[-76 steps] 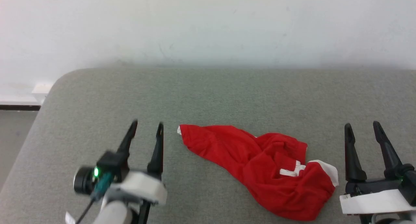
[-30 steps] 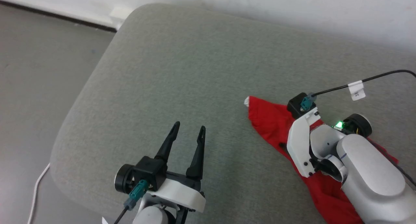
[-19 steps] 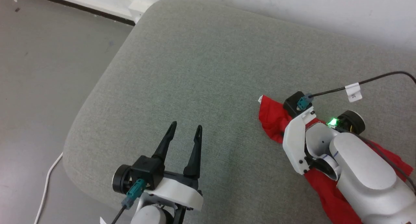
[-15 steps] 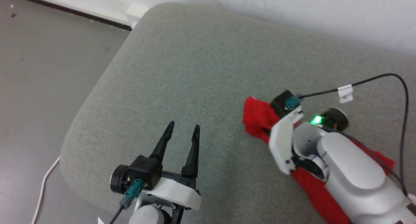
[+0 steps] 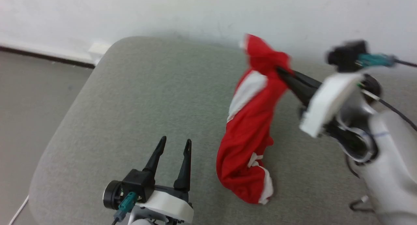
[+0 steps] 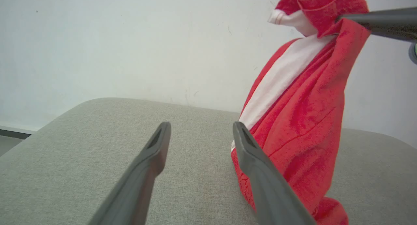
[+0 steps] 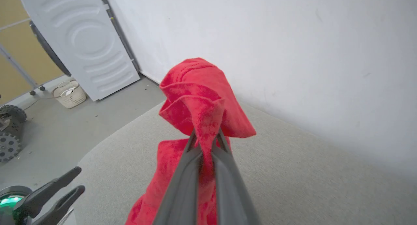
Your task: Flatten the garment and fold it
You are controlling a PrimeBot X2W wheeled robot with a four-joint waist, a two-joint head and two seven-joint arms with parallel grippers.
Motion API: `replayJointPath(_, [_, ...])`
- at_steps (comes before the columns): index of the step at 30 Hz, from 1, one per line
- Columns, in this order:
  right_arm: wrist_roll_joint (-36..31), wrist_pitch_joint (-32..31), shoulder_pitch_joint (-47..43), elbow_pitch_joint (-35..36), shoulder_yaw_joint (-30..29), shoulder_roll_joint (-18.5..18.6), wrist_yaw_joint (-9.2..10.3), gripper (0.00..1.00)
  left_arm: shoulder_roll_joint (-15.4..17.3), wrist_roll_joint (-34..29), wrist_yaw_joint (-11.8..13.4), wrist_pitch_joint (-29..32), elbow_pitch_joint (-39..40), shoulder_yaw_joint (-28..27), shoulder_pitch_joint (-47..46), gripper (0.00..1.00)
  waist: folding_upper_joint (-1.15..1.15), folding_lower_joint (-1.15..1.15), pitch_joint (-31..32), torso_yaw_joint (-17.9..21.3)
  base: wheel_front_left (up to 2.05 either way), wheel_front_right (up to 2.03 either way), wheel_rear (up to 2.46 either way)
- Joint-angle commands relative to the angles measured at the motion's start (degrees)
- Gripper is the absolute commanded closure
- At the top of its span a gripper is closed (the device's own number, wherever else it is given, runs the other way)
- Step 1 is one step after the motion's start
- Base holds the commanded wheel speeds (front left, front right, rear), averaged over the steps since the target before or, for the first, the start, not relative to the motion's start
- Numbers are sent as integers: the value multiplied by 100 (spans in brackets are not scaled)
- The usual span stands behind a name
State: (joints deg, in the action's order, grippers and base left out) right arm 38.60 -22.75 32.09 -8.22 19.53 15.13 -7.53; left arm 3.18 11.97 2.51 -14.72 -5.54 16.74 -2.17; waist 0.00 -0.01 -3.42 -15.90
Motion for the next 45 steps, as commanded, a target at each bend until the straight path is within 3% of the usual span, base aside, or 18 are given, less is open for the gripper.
replayJointPath(1, [-1,-13,-218,0,-119,38,4,100,-25,-77,-36,-28,22,-31,51,0,0,1,200,322,0,0,0])
replayJointPath(5, [-260,101,-943,-218,-1243,192,4,100,-26,-99,-58,-28,74,-59,-6,0,0,1,36,475,0,0,0])
replayJointPath(12, [-1429,1035,-1094,-1668,-3205,195,4,100,-28,-100,-102,-28,66,-1,-195,0,0,1,-213,510,0,0,0])
replayJointPath(13, [-1618,1136,-1037,-1879,-3434,150,4,66,-29,-95,-102,-28,60,4,-207,0,0,1,-228,511,0,0,0])
replayJointPath(14, [-1818,1199,-992,-2061,-3564,120,4,0,-29,-86,-100,-28,53,10,-215,0,0,1,-241,515,0,0,0])
replayJointPath(18, [-2316,1477,-828,-2493,-3657,2,4,0,-29,-47,-79,-28,33,44,-235,0,0,1,-254,562,0,0,0])
replayJointPath(22, [-2495,1878,-815,-2389,-3359,-53,4,0,-29,2,-55,-28,35,75,-236,0,0,1,-183,673,0,0,0])
replayJointPath(28, [-2344,2853,-1434,-1125,-2666,-169,4,0,-30,258,-120,-28,48,170,-174,0,0,1,-5,865,0,0,0])
replayJointPath(31, [-2370,3253,-2093,-280,-2534,-341,4,0,-30,370,-318,77,-127,399,-162,0,0,1,1,980,0,0,0])
replayJointPath(38, [-2580,3584,-3374,1074,-2819,-1026,4,0,117,566,-846,1626,-380,1198,-479,0,0,1,-151,1306,0,0,0])
replayJointPath(45, [-2712,3461,-3532,1370,-2753,-1148,4,0,424,719,-964,3179,-723,1734,-1172,0,0,1,-451,1700,0,0,0])
